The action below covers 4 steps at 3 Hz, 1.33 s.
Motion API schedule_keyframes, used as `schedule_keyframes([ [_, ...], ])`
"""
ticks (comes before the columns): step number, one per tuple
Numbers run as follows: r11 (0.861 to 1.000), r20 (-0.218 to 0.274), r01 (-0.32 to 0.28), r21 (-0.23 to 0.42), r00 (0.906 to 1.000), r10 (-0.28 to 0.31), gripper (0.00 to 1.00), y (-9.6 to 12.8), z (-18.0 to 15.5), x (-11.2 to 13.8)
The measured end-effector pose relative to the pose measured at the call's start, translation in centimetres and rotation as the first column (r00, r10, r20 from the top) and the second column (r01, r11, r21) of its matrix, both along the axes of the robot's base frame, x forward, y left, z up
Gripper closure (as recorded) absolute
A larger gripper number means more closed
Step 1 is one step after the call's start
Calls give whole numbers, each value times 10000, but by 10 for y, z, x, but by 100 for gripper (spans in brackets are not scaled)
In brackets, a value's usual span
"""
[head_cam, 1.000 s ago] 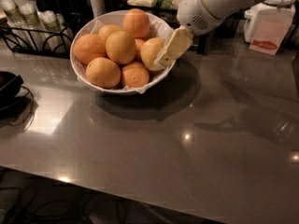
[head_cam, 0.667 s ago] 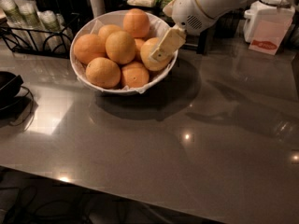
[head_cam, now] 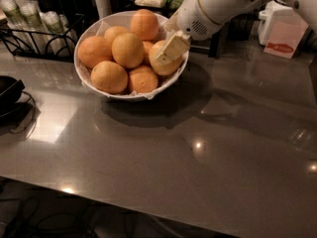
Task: Pick orange from white bowl
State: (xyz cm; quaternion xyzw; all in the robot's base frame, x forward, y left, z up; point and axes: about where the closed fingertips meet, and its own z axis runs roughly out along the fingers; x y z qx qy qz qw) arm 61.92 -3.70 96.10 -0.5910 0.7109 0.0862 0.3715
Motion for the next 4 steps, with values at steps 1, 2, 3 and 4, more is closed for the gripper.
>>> schedule_keyframes([
  [1, 9999, -284, -94, -139, 9996, 90, 27, 0, -12, 3],
  [2, 9992, -542, -213, -326, 9983, 196, 25, -1, -22, 5],
  [3, 9982, -743, -334, -495, 9968, 297, 26, 1, -31, 6],
  [4, 9969, -974, -391, -676, 9947, 324, 29, 2, -42, 9],
])
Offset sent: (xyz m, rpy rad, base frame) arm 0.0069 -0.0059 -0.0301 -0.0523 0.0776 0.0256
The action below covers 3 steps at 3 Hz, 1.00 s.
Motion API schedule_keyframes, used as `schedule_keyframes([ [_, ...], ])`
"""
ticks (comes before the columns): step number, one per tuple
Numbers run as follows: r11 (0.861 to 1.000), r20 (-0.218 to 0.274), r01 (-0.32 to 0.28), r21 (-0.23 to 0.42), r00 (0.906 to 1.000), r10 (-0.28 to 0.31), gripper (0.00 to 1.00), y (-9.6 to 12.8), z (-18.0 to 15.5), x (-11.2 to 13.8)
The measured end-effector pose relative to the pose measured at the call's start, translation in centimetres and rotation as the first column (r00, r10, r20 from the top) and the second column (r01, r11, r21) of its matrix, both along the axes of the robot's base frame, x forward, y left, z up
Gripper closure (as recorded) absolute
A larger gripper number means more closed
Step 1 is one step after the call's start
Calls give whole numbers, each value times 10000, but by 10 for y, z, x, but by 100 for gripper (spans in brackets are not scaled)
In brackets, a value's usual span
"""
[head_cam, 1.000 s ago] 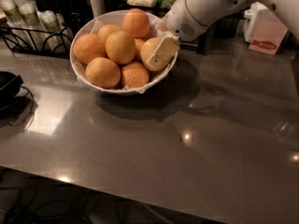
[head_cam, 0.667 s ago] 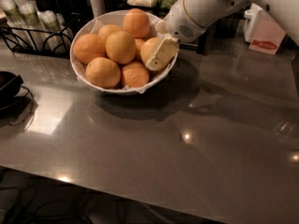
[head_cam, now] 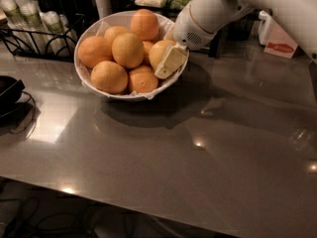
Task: Pick orange from white bowl
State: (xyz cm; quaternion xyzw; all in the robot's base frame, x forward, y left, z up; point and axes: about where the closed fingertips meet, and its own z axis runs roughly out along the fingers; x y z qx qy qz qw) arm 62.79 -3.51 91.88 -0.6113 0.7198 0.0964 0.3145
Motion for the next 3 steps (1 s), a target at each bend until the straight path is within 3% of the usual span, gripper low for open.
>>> schedule_keyframes([
  [1, 9999, -130, -2, -141, 9999, 0, 31, 1, -8, 4],
  [3, 9998, -222, -1, -201, 9998, -4, 74, 1, -12, 7],
])
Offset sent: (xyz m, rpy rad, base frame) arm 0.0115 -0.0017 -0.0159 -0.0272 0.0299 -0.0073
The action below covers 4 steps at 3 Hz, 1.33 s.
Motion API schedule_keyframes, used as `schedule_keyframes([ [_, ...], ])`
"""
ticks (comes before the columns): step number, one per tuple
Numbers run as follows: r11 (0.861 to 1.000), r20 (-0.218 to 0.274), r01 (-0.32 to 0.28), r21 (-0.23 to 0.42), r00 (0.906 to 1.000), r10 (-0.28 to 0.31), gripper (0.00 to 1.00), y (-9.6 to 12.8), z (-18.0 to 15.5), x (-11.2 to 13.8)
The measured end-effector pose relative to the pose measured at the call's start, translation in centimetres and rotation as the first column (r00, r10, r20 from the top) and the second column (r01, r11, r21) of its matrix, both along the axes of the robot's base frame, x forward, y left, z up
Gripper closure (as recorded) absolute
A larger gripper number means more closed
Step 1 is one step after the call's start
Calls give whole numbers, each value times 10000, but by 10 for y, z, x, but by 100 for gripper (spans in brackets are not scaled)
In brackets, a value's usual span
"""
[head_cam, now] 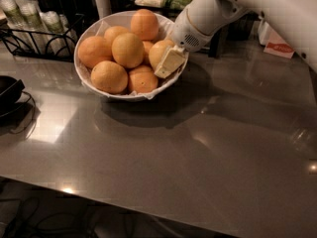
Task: Pick orange from white bowl
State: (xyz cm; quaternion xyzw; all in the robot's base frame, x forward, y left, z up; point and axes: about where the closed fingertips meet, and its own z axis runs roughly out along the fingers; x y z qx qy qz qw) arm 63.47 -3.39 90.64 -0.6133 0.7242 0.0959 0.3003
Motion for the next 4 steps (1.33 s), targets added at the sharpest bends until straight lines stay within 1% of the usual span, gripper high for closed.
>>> schedule_keyframes([
  [1, 10000, 0, 0, 0, 10000, 0, 95, 0, 0, 0],
  [2, 9954, 301, -404, 864, 9988, 379, 100, 6, 26, -8],
  [3, 9793, 960, -1160, 1657, 9902, 1011, 100, 20, 70, -26],
  [4, 9584, 1461, -1767, 2243, 9784, 1462, 100, 28, 99, -46],
])
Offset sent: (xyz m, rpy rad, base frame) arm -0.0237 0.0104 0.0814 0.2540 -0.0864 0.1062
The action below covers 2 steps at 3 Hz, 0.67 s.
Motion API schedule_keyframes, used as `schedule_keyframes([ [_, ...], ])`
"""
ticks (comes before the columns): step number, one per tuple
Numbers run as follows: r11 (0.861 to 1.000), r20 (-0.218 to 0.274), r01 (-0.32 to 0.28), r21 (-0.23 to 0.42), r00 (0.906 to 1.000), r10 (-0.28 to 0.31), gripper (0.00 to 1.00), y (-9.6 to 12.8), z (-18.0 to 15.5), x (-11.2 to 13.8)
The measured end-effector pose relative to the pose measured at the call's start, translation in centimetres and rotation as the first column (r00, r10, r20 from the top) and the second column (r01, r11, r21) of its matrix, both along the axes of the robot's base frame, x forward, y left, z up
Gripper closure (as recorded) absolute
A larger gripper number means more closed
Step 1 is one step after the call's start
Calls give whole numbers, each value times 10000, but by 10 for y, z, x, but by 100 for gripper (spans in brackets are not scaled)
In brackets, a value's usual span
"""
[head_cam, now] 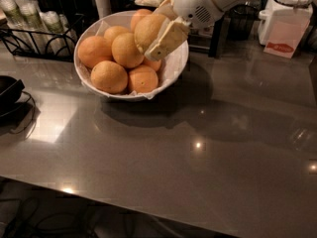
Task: Pick orange from white bowl
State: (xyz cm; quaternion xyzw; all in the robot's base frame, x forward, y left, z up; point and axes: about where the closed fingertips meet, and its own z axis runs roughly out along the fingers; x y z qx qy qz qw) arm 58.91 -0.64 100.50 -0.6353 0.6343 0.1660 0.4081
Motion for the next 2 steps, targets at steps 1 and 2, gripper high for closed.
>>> schedule_keyframes([
  [1, 9959, 78, -466, 770, 9989, 461, 100, 1, 15, -16],
  [2, 9959, 78, -466, 770, 9989, 461, 100, 1, 15, -16],
])
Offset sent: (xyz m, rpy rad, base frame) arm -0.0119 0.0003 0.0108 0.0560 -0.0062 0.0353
